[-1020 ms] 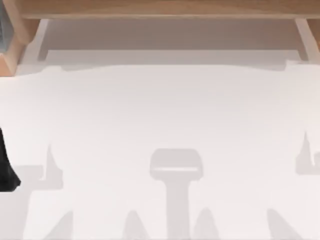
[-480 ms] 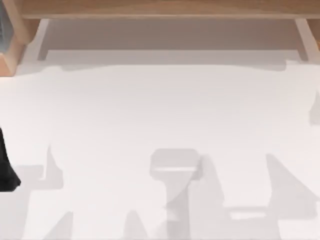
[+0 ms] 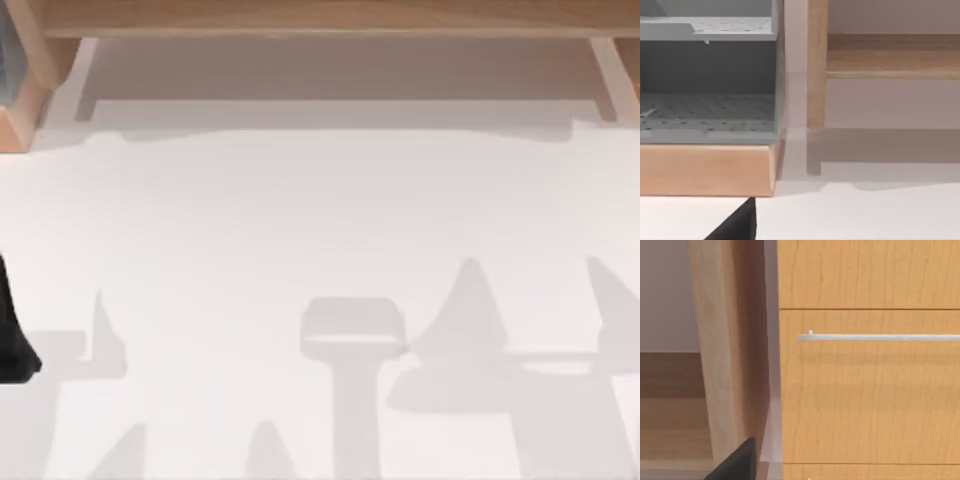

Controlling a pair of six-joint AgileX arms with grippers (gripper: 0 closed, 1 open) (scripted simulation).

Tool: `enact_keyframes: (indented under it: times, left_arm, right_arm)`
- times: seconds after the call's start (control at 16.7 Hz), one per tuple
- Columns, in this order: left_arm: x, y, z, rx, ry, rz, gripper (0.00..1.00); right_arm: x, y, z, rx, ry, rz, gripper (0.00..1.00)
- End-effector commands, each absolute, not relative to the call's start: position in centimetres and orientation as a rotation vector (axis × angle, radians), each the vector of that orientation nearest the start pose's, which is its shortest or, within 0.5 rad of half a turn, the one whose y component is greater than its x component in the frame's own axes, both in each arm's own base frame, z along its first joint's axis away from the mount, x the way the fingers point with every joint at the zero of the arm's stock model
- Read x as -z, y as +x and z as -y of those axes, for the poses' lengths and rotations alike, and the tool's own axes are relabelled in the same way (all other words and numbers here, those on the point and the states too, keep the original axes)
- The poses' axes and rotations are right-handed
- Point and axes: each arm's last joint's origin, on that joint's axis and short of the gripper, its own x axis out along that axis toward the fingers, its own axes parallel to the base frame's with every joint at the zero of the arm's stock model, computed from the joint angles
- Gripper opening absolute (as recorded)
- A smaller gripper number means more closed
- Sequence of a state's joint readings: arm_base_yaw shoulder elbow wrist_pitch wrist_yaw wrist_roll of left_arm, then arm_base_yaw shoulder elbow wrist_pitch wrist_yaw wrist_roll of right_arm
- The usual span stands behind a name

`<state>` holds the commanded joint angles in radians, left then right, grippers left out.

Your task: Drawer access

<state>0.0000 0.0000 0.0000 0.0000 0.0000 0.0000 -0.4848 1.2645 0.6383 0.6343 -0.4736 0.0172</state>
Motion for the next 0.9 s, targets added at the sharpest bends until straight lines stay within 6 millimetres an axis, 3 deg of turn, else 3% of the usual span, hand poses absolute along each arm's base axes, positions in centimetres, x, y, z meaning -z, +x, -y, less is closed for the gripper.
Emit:
enact_keyframes:
  times: [0.42,0.66,0.9]
  left_arm:
    - [-16.0,10.6,0.1,0.000,0.000,0.000,1.00]
    - [-16.0,10.6,0.1,0.000,0.000,0.000,1.00]
    - [-16.0,10.6,0.1,0.000,0.000,0.000,1.00]
  right_arm:
    - [-25.5,26.0,12.0,0.008,-0.070,0.006,1.00]
    - [-24.1,29.1,13.9,0.015,-0.305,0.007,1.00]
    - [-20.6,33.2,15.9,0.007,-0.664,-0.003,1.00]
